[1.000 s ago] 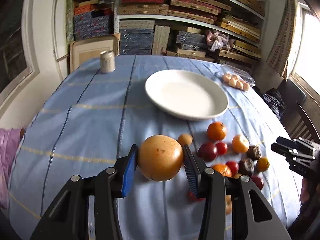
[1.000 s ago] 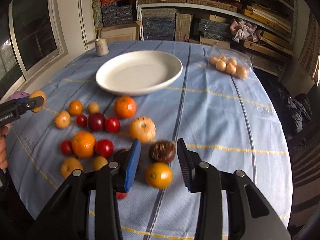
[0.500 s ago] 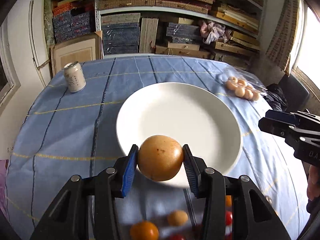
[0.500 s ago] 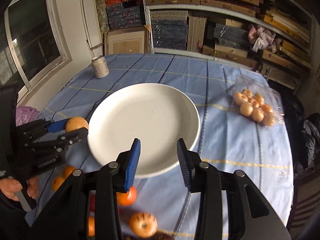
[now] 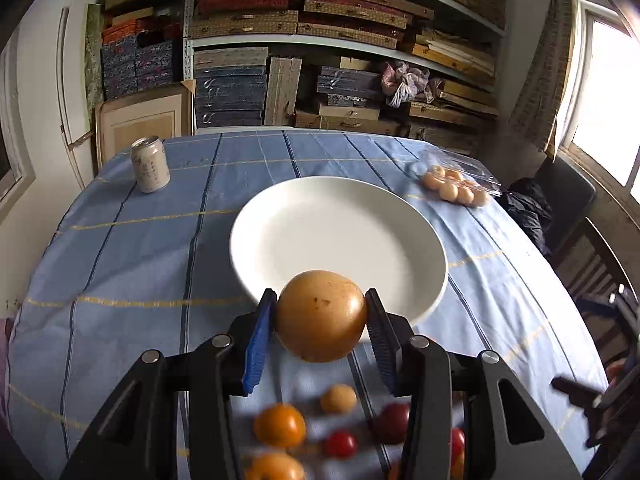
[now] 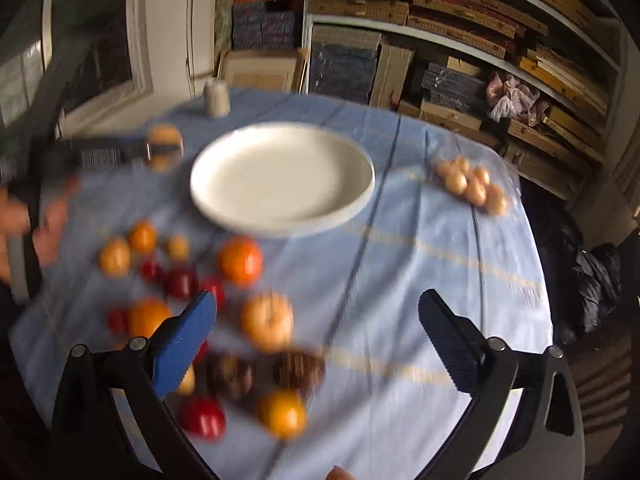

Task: Organize fruits
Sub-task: 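Lift and carry the grapefruit and yellow-orange fruit over the white plate with both grippers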

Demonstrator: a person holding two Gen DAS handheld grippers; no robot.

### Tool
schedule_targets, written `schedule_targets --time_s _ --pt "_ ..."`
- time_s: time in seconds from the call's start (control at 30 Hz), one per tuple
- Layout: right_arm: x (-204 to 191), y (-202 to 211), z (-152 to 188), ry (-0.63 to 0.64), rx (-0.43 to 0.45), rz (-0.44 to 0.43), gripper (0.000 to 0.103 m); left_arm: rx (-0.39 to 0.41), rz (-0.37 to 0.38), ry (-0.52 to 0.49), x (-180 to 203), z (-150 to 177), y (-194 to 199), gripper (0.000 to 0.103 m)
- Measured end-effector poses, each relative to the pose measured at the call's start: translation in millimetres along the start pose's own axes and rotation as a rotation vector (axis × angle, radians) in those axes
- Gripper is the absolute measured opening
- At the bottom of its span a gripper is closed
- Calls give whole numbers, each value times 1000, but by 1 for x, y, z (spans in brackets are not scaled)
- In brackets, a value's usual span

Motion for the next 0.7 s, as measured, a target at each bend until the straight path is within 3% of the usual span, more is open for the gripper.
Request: schedule_targets --time_s 0.03,0.1,0.2,0.3,0.33,0.37,0.4,0.7 --pt "-3 -1 20 25 -20 20 95 3 9 4 1 5 6 45" --pt "-7 -10 50 53 -67 42 66 14 9 15 0 16 19 45" --pt "-12 -23 72 12 -97 -17 65 19 10 22 -1 25 32 45" --pt "-14 -32 73 0 -101 -12 65 15 2 21 -3 31 40 45" --pt "-15 -35 73 -5 -106 -21 60 17 -3 17 -3 32 42 45" --pt "-16 -38 74 -9 -116 -30 44 19 -10 15 -4 34 44 45" --pt "-17 -40 77 -14 -133 -50 38 21 -12 14 -5 35 45 45" --pt "-12 -26 69 -30 -107 -66 37 16 -2 12 -1 36 41 45"
Point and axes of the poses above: each gripper's, at about its wrist camera, not at the fingertips, and y roughly against the way its jaws point, x to its right, z to its underside, the point moved 8 cm from there along -y, roughly the way its jaws point, and after that the axes turned 1 degree about -z, right-handed, at the moved point
